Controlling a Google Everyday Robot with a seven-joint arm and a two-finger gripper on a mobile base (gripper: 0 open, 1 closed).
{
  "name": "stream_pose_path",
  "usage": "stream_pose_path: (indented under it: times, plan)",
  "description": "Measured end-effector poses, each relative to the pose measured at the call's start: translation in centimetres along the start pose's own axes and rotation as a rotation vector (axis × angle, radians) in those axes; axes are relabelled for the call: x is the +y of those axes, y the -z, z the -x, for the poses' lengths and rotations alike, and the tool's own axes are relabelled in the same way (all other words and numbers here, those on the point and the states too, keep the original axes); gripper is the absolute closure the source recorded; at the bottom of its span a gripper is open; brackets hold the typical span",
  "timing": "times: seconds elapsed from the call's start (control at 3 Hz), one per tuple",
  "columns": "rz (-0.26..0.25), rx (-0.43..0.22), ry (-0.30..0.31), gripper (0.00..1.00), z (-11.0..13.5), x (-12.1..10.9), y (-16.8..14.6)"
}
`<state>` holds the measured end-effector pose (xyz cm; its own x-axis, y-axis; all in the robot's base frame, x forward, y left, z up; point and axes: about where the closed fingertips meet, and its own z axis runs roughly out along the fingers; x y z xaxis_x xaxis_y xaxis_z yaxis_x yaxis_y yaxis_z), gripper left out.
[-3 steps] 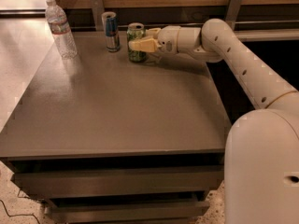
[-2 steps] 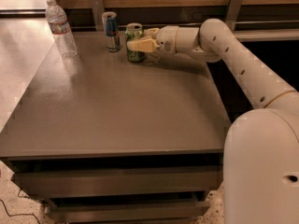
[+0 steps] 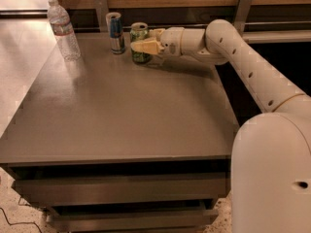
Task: Move green can near redbull can
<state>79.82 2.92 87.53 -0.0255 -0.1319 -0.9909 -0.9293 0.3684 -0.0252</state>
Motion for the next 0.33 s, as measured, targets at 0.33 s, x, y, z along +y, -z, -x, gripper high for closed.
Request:
stream_pose_path:
  times: [0.33]
  plan:
    - [0.003,0.000,0.000,0.00,-0.01,0.10,-0.19]
